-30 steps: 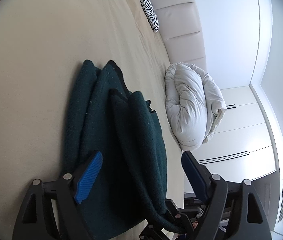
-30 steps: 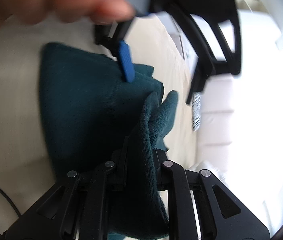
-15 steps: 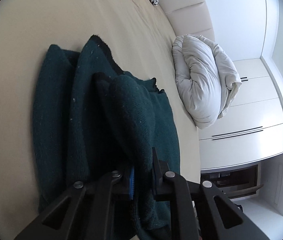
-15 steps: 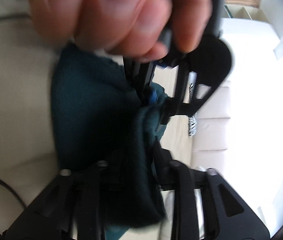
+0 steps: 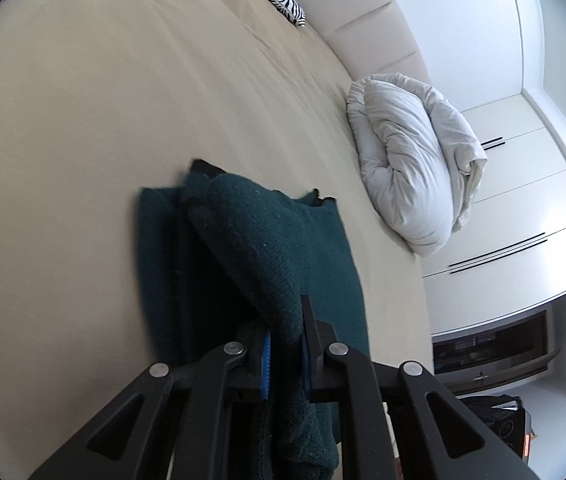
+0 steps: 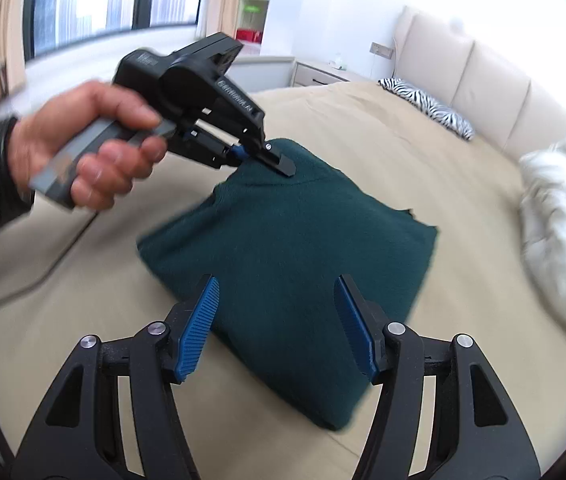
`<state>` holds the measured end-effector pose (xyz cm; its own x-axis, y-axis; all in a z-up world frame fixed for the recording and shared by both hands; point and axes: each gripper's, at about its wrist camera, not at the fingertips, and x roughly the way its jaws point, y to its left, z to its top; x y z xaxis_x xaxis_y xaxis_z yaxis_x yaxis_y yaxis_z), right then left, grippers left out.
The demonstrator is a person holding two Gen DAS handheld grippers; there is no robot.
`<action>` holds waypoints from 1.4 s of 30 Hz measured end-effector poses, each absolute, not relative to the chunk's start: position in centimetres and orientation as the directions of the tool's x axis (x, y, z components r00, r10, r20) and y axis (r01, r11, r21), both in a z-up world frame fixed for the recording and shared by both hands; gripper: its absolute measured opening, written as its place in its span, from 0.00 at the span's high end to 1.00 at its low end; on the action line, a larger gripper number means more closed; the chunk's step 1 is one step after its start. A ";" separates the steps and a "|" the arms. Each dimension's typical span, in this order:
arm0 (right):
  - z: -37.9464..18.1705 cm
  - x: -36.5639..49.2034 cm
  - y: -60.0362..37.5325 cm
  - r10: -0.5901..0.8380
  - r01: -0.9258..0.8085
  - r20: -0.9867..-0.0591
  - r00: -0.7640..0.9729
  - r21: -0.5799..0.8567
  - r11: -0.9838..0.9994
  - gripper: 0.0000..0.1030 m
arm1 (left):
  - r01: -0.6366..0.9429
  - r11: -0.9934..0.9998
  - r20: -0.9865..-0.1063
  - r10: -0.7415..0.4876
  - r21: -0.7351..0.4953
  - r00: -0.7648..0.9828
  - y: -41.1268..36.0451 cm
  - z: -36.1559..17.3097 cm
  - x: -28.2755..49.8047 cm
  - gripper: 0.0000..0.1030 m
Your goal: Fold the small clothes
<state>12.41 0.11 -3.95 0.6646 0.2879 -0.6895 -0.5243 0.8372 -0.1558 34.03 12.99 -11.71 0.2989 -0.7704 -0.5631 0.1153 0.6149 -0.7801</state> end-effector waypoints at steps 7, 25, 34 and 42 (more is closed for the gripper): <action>-8.7 19.1 2.4 0.389 -0.517 -0.753 0.531 0.076 0.853 0.44 | 0.034 0.635 -0.607 -0.751 -0.772 0.260 15.2 -15.5 35.1 0.88; -6.9 22.9 -10.8 0.676 -0.349 -0.561 0.477 0.585 0.732 0.44 | 0.225 0.893 -0.716 -0.448 -0.390 0.536 9.8 -9.3 26.7 0.83; -13.1 21.8 -13.6 0.740 -0.228 -0.550 0.388 0.720 0.655 0.57 | 0.225 0.902 -0.741 -0.430 -0.367 0.515 10.1 -13.2 26.5 0.92; -7.6 23.9 -15.5 0.732 -0.346 -0.541 0.414 0.650 0.677 0.54 | 0.211 0.925 -0.705 -0.377 -0.315 0.600 7.7 -9.2 26.4 0.68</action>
<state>23.91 -15.46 -7.64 0.4137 0.7319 -0.5414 -0.3462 0.6765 0.6499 26.39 7.67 -9.17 0.6001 -0.3771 -0.7055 0.2114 0.9253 -0.3148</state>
